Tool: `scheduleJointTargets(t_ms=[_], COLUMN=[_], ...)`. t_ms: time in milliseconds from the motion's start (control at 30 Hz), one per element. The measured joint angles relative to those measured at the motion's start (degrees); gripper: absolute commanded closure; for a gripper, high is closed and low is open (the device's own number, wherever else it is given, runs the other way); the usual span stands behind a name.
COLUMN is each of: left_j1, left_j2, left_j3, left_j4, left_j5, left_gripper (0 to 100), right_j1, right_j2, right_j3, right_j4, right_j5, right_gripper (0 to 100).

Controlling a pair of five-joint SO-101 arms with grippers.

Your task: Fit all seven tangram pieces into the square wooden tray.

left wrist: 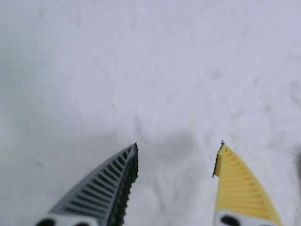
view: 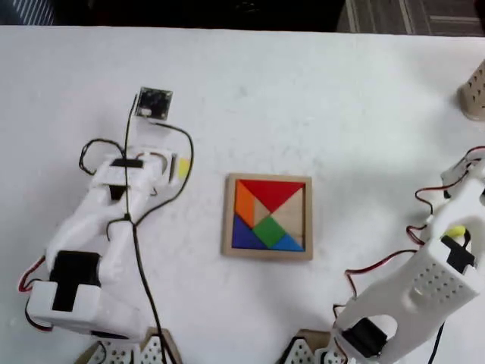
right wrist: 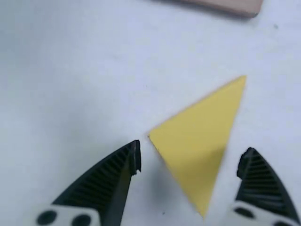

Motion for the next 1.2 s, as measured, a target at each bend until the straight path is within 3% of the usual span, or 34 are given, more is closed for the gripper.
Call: scheduleJointTargets(t_ms=[900,1200], left_j1=[0.00,0.00], left_j2=[0.00,0.00], left_j3=[0.00,0.00], left_j4=[0.00,0.00], left_j5=[0.00,0.00], left_gripper=[71,71], right_j1=[-0.09,0.44], right_j2=[12.75,12.66], right_j3=[-10.64,-10.73], right_j4=[2.29,4.22], right_j5=[-0.18,-0.09], right_gripper=[67.7,84.4])
